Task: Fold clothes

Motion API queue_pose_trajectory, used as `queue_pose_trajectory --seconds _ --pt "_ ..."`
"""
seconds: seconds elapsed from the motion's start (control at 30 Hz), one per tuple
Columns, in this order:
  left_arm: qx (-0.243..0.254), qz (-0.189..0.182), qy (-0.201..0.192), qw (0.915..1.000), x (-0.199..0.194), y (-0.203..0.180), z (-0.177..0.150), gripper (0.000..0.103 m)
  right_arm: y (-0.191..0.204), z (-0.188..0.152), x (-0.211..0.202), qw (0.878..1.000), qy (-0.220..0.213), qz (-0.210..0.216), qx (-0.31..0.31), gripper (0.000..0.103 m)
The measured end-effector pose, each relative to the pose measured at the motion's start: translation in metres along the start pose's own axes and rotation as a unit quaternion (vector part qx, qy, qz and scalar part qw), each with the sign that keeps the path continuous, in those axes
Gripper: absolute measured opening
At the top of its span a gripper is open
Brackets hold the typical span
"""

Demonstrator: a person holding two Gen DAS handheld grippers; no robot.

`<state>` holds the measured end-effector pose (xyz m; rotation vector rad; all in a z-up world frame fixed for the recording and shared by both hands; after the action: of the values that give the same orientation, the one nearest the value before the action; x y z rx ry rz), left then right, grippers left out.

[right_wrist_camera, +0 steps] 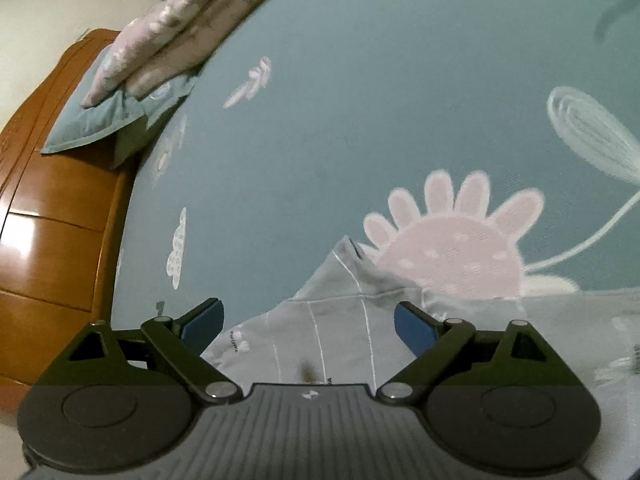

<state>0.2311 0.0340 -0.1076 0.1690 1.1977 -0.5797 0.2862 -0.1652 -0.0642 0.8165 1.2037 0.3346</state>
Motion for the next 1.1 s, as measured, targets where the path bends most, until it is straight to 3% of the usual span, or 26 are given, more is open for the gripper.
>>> queue_pose_trajectory --seconds 0.2,0.33,0.43,0.57,0.77,0.93,1.1 --pt "0.040 -0.043 -0.073 0.9956 -0.008 -0.018 0.043 0.093 0.000 -0.004 -0.036 0.992 -0.053 -0.084 -0.073 0.097" --pt "0.056 -0.092 -0.077 0.9912 0.010 -0.041 0.065 0.093 -0.024 -0.013 -0.043 0.992 -0.058 -0.105 -0.048 0.097" --pt "0.055 -0.100 -0.065 0.9913 0.031 -0.045 0.071 0.093 -0.042 -0.019 -0.050 0.991 -0.065 -0.114 -0.020 0.097" --pt "0.050 -0.095 -0.055 0.9927 0.045 -0.040 0.065 0.095 -0.059 -0.027 -0.061 0.989 -0.074 -0.127 -0.002 0.097" --pt "0.026 -0.091 -0.039 0.9948 0.035 -0.036 0.065 0.095 -0.067 -0.032 -0.069 0.987 -0.084 -0.133 0.009 0.097" --pt "0.010 -0.052 -0.032 0.9981 0.014 -0.036 0.060 0.095 -0.061 -0.031 -0.075 0.987 -0.091 -0.132 -0.012 0.097" --pt "0.008 -0.001 -0.019 0.9998 0.003 -0.035 0.048 0.095 -0.053 -0.034 -0.066 0.979 -0.078 -0.173 -0.071 0.097"
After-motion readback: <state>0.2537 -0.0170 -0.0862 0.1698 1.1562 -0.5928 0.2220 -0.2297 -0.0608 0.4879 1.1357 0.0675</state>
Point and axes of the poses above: each gripper's, at about its wrist camera, not at the fingertips, and x roughly the way its jaws point, y to its left, z to its top, the point moved 8 cm from there along x, roughly the way its jaws point, and after that the axes turned 5 degrees about y, right-handed, at the moved point
